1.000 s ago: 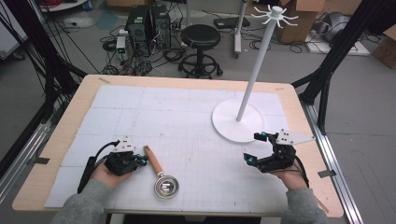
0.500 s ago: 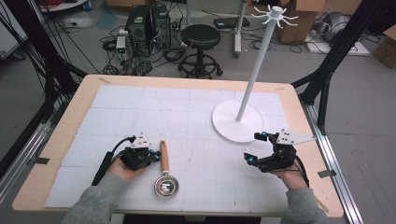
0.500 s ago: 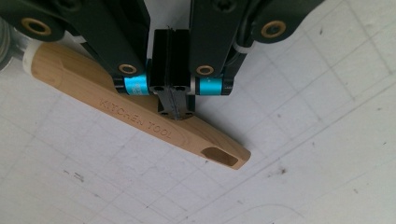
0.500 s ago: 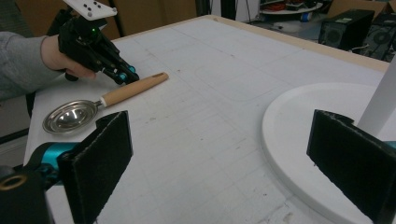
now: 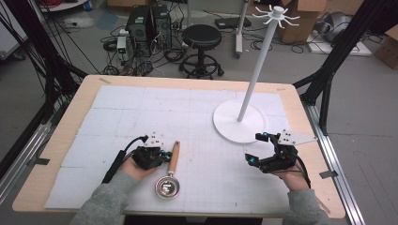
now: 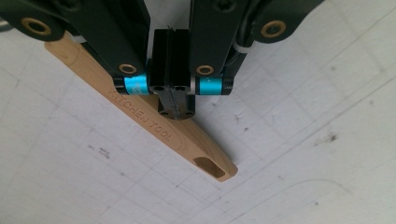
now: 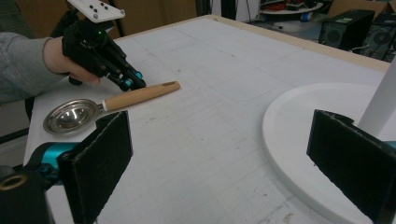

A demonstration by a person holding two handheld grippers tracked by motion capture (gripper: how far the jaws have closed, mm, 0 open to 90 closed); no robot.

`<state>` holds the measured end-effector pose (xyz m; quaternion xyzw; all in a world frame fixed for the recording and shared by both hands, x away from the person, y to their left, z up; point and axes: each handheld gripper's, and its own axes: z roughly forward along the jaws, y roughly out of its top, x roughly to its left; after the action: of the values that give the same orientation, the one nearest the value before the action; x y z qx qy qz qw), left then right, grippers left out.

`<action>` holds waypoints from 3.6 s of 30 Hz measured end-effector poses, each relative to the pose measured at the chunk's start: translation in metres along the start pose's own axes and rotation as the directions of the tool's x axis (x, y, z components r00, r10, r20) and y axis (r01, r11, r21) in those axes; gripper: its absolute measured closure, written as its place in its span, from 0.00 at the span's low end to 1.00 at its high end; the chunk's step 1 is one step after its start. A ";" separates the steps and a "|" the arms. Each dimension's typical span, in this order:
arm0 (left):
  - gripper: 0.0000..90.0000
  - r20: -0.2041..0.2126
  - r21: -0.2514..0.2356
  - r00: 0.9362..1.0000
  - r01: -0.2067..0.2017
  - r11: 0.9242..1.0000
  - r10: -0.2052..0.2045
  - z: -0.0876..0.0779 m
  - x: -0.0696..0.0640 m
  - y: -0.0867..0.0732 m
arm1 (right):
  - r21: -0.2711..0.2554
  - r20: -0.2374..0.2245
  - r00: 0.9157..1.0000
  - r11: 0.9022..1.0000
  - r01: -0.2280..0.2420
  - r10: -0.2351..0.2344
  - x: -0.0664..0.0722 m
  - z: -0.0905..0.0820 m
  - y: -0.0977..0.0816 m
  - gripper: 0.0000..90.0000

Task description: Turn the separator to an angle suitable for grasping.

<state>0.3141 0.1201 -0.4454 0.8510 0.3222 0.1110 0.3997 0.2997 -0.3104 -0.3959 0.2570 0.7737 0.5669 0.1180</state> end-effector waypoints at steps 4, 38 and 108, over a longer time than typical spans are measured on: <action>1.00 0.018 0.010 1.000 -0.014 1.000 0.014 0.005 -0.005 0.005 | -0.002 0.000 1.000 1.000 0.000 0.000 0.000 0.000 0.000 0.07; 0.99 0.065 0.075 0.997 -0.054 0.996 0.049 0.046 -0.017 0.047 | -0.001 0.004 1.000 1.000 -0.006 0.006 0.000 -0.001 0.000 0.07; 0.99 0.222 0.131 0.942 -0.285 0.950 0.252 0.055 -0.079 0.059 | 0.001 0.008 1.000 1.000 -0.010 0.010 -0.001 -0.005 -0.002 0.07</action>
<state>0.3053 0.0085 -0.4317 0.9232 0.1684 0.0508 0.3416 0.2977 -0.3153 -0.3964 0.2633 0.7721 0.5661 0.1181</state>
